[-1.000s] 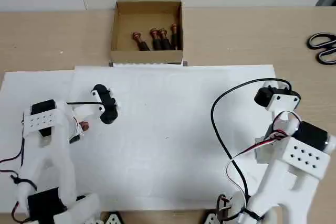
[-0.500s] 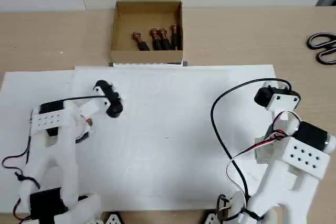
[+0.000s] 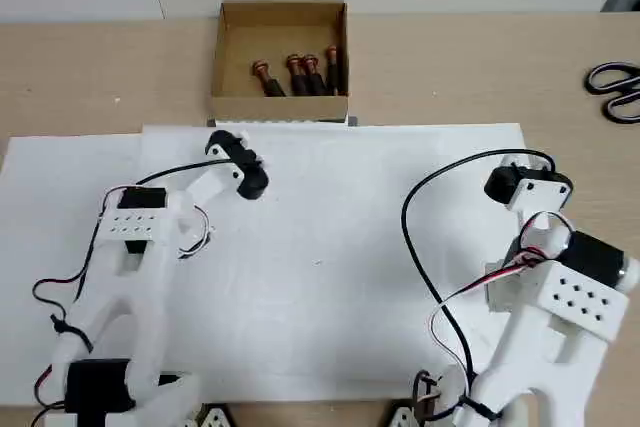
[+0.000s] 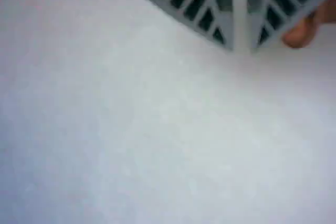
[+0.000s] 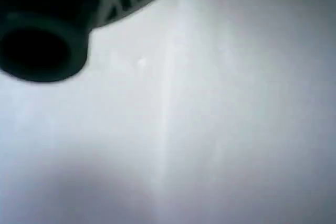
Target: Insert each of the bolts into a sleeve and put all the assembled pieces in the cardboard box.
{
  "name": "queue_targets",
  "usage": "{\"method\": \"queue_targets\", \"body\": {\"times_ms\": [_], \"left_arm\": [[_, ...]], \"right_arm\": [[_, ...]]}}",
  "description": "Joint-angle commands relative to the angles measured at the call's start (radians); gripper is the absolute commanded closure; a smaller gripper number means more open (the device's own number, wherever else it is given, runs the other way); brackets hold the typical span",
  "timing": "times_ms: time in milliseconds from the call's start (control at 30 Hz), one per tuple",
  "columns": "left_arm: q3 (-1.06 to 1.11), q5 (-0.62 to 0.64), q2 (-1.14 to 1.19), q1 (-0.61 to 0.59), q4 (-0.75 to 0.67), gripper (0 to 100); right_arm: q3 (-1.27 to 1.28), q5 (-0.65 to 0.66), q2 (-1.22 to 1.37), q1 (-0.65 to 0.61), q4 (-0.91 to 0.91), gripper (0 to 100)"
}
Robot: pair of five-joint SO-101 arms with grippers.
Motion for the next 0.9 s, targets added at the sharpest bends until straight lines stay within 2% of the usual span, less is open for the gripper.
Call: {"method": "queue_targets", "body": {"times_ms": [0,200,400,467,733,867], "left_arm": [[-0.108,-0.006,-0.044,0.005,0.058,99],[-0.294,-0.115,-0.044,0.009,0.304,99],[-0.476,-0.203,-0.046,0.006,0.506,89],[-0.512,-0.292,-0.041,-0.008,0.549,89],[-0.478,-0.787,-0.037,-0.160,0.555,89],[-0.441,-0.928,-0.037,-0.199,0.440,89]], "right_arm": [[-0.006,0.000,-0.024,0.007,-0.001,99.5],[-0.006,0.000,-0.024,0.007,-0.002,99.5],[-0.006,0.000,-0.024,0.007,-0.002,99.5],[-0.006,0.000,-0.024,0.007,-0.002,99.5],[-0.006,0.000,-0.024,0.007,-0.001,99.5],[-0.006,0.000,-0.018,0.005,-0.002,99.5]]}}
